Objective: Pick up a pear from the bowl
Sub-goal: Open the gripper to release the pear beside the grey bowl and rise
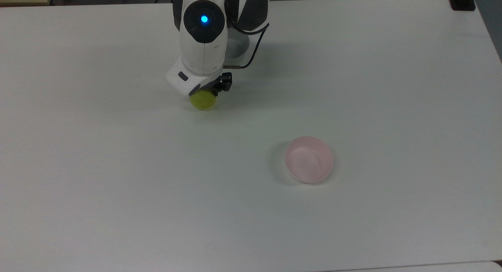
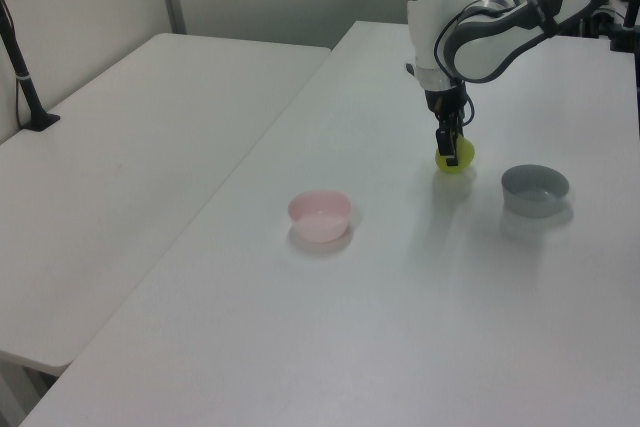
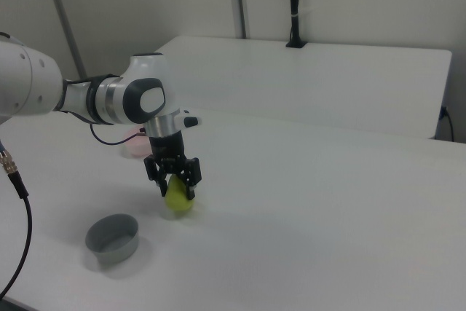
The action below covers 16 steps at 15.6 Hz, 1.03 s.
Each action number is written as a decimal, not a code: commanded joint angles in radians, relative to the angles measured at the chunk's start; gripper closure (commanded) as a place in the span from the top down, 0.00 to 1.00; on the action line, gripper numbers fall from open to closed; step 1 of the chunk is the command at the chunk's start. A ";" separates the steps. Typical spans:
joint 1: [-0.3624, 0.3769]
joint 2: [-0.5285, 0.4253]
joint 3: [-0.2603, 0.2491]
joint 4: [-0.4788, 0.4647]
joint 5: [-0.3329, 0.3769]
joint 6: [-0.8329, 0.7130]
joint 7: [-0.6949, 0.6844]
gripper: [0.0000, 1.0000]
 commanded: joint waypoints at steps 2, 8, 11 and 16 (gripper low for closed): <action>-0.004 -0.021 0.000 0.015 -0.012 0.000 -0.018 1.00; -0.025 -0.074 0.000 0.075 -0.003 -0.043 -0.015 1.00; -0.025 -0.125 0.000 0.127 0.000 -0.141 -0.021 1.00; -0.027 -0.243 -0.003 0.199 0.018 -0.306 -0.019 1.00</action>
